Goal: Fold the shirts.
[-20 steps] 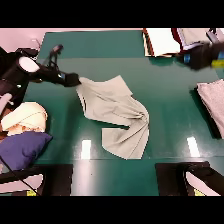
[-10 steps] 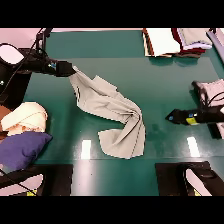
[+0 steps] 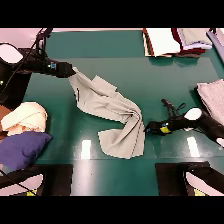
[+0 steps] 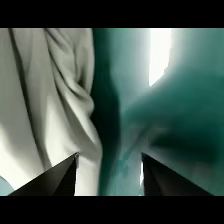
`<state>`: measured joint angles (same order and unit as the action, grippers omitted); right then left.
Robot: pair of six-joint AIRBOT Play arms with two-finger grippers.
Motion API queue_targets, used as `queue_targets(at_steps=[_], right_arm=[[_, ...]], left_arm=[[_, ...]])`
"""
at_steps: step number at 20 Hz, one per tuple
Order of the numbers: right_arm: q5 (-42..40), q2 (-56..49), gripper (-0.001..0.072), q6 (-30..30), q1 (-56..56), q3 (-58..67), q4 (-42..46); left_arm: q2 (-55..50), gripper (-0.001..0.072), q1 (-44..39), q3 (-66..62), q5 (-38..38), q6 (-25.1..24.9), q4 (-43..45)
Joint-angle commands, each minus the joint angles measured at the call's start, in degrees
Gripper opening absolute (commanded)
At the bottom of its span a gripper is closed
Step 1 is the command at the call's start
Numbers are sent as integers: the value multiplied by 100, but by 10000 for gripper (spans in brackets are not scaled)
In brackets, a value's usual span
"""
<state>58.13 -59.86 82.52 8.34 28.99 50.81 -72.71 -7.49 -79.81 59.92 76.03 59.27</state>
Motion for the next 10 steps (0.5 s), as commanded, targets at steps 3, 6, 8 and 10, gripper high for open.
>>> queue_targets(at_steps=[3, 6, 8, 10], right_arm=[[-673, -411, 34, -170, 861, 140, -262], [-605, 190, 13, -214, 844, 769, 190], [-315, 820, 13, 105, 632, 1534, 868], [125, 1504, 12, 170, 216, 2492, 1373]], left_arm=[[37, 25, -2, -11, 127, 2, -4], [293, 24, 4, -201, 109, 35, 92], [621, 24, 2, -656, 155, 50, 308], [1088, 24, 2, -1281, 190, 57, 507]])
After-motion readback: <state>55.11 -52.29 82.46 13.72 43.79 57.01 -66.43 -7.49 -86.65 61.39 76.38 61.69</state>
